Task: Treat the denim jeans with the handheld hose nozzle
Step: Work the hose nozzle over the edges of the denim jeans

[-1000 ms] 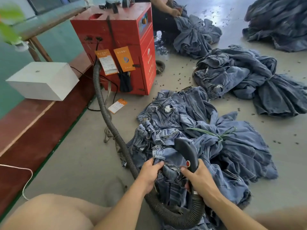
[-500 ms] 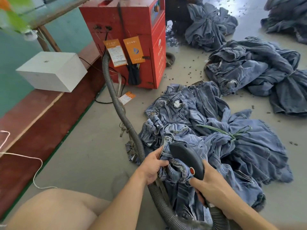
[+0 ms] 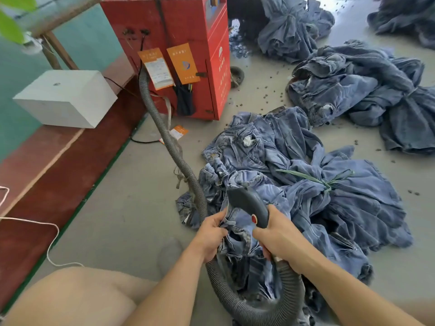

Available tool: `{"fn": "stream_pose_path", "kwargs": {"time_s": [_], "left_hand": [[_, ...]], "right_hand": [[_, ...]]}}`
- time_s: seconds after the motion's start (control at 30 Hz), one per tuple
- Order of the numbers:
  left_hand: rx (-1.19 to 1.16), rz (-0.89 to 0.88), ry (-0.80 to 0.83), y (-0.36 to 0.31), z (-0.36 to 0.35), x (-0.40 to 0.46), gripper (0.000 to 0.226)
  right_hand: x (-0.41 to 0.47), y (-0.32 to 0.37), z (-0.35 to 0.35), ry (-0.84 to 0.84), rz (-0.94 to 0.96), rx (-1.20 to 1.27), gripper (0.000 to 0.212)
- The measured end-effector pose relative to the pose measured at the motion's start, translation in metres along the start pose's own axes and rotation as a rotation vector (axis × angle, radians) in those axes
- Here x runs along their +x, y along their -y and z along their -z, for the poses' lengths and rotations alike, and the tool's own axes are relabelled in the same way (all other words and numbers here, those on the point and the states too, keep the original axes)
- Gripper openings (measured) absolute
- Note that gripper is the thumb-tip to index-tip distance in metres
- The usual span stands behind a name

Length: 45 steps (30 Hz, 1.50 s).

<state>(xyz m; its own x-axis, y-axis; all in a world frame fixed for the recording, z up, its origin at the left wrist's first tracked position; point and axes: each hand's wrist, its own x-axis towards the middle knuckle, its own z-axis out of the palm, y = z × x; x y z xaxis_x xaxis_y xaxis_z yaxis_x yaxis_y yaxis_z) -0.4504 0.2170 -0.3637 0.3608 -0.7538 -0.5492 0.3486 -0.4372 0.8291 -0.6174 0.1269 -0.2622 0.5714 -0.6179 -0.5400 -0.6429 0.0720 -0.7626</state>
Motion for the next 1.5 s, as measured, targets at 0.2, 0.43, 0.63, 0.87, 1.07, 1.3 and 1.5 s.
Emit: {"fn": "stream_pose_path", "kwargs": {"time_s": [0.2,0.43,0.63,0.87,1.07,1.3,1.5], "left_hand": [[-0.018,-0.003,-0.033,-0.005,-0.004,-0.004,0.083],[0.022,-0.02,-0.056,-0.002,0.002,-0.003,0.082],[-0.06,-0.019,-0.01,0.005,0.003,0.006,0.084],[-0.119,0.083,-0.036,0.009,0.012,0.008,0.049],[0.265,0.156,0.006,-0.025,-0.007,0.03,0.061],[0.179,0.143,-0.147,-0.03,-0.015,0.046,0.019],[-0.439,0.012,0.165,-0.034,-0.014,0.036,0.032]], "right_hand": [[-0.004,-0.001,0.023,-0.087,-0.035,0.115,0.02],[0.013,0.01,0.018,-0.034,-0.087,0.179,0.021],[-0.005,-0.003,-0.002,0.027,-0.015,-0.012,0.019],[0.023,-0.012,0.037,-0.216,-0.103,0.408,0.023],[0.008,-0.025,0.046,-0.129,-0.159,0.358,0.021],[-0.004,-0.02,0.037,-0.072,-0.154,0.253,0.022],[-0.01,-0.007,0.039,-0.07,-0.11,0.204,0.022]]}}
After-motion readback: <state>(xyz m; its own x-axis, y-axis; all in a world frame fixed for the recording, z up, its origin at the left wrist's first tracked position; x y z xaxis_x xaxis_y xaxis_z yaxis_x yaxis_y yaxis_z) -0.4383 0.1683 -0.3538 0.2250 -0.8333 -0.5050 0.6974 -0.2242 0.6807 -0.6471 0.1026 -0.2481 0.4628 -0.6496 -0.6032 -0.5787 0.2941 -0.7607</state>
